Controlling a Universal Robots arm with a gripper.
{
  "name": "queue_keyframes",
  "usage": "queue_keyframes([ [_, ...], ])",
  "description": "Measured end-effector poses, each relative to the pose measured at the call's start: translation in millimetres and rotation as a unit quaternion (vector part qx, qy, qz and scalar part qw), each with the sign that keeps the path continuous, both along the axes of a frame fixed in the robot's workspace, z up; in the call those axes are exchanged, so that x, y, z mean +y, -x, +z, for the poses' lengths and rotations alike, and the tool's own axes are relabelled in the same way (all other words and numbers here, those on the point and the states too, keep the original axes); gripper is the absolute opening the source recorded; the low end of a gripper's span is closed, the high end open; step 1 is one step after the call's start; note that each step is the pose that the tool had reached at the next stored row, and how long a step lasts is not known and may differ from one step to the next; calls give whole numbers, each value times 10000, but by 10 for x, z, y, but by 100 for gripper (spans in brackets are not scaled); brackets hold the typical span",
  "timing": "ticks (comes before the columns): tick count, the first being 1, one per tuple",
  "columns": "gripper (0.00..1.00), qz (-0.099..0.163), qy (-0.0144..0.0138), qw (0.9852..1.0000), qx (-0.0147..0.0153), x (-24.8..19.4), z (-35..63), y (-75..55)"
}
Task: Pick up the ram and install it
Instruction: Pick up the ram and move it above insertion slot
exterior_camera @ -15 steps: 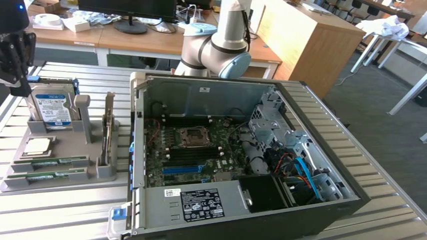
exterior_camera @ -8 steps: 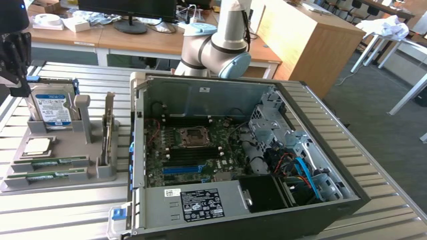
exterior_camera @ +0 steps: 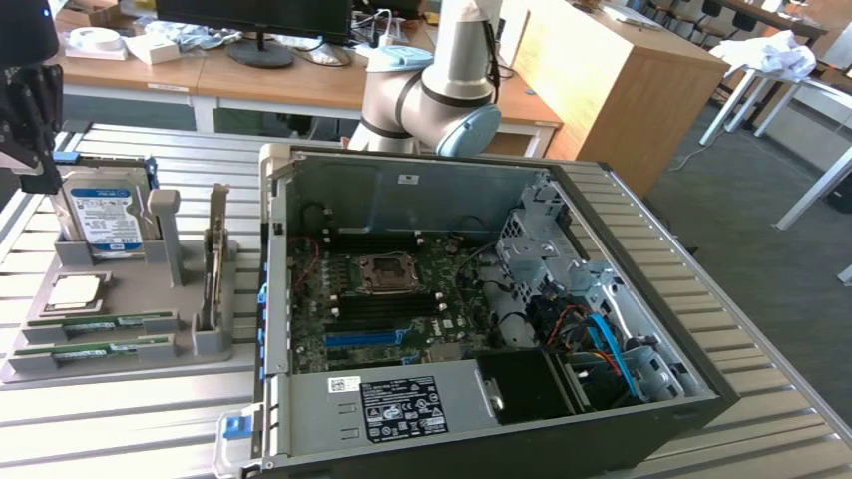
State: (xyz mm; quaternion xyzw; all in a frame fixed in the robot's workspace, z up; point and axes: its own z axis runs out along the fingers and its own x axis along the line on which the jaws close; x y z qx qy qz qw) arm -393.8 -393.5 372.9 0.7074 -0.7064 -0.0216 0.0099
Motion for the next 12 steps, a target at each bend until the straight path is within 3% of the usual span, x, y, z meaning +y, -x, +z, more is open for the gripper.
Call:
queue_keyframes([
  [12,10,7,0,10000,0,-12,-5,-141],
])
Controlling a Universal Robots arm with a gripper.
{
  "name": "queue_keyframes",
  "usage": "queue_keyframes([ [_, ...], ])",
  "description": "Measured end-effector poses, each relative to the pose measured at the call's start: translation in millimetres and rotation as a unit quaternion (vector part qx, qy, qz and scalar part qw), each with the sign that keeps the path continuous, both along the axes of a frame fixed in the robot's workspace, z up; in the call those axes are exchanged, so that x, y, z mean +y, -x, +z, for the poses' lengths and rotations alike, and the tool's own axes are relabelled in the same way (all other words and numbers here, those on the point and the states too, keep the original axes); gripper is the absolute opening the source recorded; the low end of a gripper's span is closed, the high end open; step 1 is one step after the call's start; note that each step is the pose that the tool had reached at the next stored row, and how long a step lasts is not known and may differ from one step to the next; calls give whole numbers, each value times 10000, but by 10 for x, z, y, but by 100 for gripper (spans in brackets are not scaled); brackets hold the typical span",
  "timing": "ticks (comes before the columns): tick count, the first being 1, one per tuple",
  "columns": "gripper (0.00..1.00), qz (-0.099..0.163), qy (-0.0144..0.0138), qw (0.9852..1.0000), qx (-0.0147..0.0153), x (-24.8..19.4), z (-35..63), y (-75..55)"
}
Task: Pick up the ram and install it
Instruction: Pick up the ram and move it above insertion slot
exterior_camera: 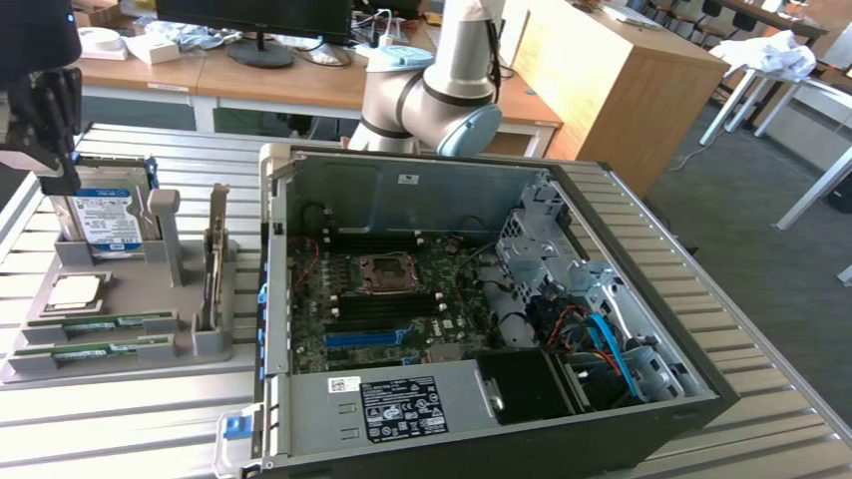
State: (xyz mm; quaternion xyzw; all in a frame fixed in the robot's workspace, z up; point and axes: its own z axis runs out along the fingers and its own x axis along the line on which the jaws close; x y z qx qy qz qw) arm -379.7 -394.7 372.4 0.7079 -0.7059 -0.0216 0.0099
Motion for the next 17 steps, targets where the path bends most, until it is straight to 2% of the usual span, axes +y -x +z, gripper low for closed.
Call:
queue_keyframes([
  [13,10,54,0,10000,0,-2,0,-5],
  [17,10,59,0,10000,0,-35,0,-4],
])
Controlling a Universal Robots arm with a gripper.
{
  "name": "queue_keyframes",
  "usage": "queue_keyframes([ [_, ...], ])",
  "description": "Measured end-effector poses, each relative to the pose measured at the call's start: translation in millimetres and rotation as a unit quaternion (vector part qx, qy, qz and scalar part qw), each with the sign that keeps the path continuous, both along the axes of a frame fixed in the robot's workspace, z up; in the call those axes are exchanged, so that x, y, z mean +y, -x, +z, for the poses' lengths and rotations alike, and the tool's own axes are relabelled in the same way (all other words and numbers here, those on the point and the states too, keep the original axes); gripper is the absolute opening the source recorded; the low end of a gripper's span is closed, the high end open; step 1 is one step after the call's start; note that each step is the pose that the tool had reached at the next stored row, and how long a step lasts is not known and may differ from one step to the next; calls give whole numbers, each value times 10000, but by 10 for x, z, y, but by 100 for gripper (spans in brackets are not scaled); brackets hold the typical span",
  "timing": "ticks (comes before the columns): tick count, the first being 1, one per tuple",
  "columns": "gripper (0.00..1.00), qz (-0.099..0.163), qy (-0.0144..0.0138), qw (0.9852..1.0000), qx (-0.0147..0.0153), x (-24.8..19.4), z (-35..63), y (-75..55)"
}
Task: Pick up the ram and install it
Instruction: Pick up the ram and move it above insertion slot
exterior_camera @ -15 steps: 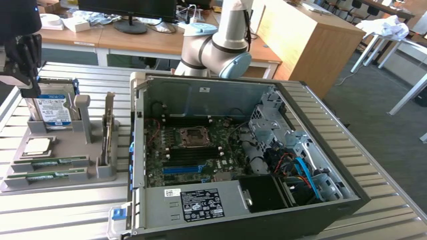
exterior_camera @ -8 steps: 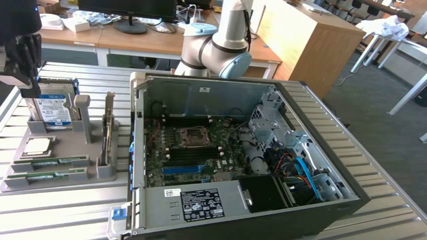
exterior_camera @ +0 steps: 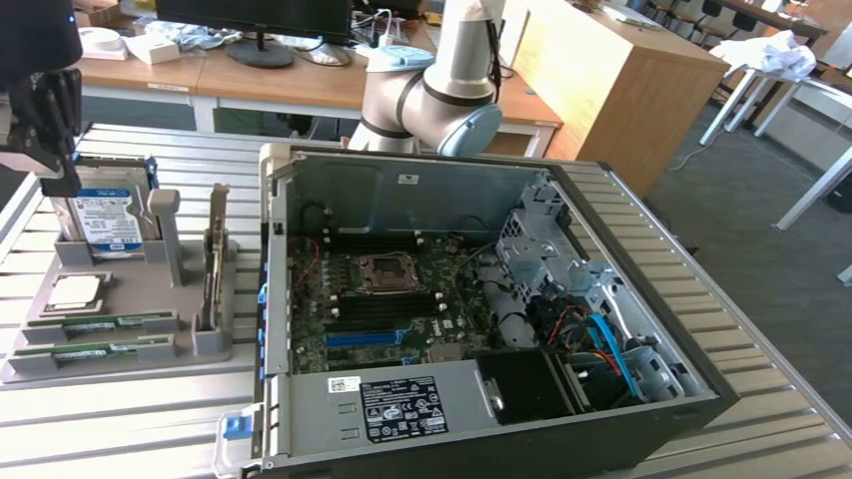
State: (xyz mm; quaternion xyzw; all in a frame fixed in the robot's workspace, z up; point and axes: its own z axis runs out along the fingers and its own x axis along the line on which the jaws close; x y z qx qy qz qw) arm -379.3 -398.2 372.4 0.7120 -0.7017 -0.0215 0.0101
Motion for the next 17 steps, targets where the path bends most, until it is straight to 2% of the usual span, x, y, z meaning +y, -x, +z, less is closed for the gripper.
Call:
queue_keyframes([
  [10,10,26,0,10000,0,-134,0,14],
  [17,10,26,0,10000,0,-137,0,14],
])
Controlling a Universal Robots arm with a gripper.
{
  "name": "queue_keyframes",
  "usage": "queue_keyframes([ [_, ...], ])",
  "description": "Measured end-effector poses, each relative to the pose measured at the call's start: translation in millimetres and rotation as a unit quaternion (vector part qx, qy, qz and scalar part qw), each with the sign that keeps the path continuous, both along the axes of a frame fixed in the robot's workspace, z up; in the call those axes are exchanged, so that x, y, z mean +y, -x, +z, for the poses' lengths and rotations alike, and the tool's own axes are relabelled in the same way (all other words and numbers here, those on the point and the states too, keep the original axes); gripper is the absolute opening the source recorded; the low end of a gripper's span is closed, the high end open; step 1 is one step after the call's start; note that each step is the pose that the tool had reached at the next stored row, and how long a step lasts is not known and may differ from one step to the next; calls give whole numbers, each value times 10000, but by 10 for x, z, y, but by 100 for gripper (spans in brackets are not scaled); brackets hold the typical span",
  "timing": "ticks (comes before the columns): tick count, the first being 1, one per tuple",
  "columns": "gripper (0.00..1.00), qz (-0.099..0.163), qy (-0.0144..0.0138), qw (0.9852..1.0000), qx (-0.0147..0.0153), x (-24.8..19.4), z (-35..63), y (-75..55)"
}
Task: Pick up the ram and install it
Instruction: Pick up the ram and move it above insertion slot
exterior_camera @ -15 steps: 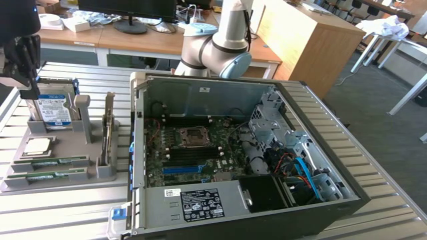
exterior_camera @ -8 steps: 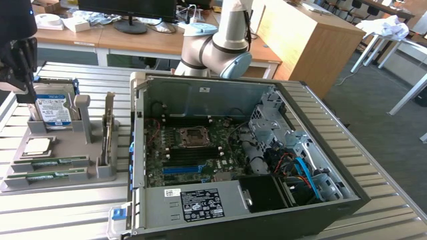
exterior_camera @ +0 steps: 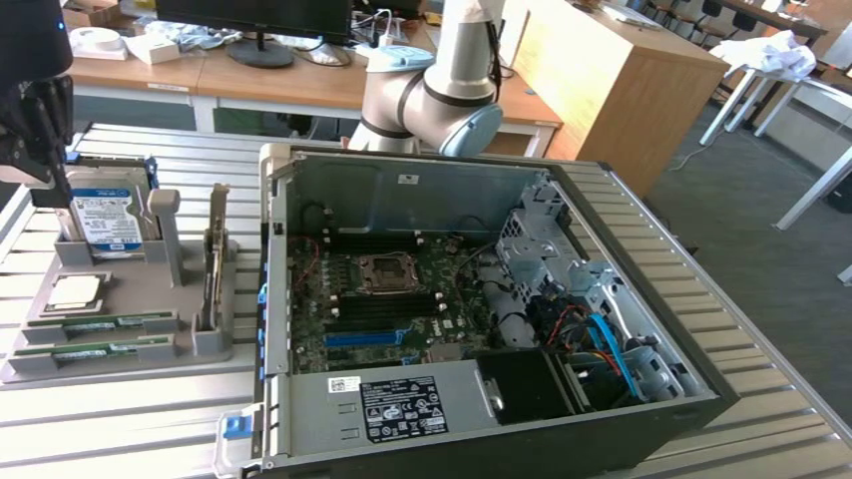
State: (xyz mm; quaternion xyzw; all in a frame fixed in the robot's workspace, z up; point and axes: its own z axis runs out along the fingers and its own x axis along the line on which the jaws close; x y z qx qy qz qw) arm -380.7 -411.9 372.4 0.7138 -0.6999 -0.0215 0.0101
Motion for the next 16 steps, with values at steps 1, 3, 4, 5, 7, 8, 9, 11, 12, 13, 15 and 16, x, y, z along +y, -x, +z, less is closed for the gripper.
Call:
queue_keyframes([
  [1,10,0,0,10000,0,0,0,0],
  [3,10,0,0,10000,0,-3,0,0],
  [4,11,0,0,10000,0,-4,0,0],
  [5,11,0,0,10000,0,-6,0,0],
  [7,23,0,0,10000,0,-8,0,0],
  [8,23,0,0,10000,0,-8,0,0],
  [9,30,0,0,10000,0,-8,0,0],
  [11,30,0,0,10000,0,-9,0,0],
  [12,30,0,0,10000,0,-9,0,0],
  [13,30,0,0,10000,0,-9,0,0],
  [15,30,0,0,10000,0,-9,0,0],
  [16,30,0,0,10000,1,-9,-2,0],
])
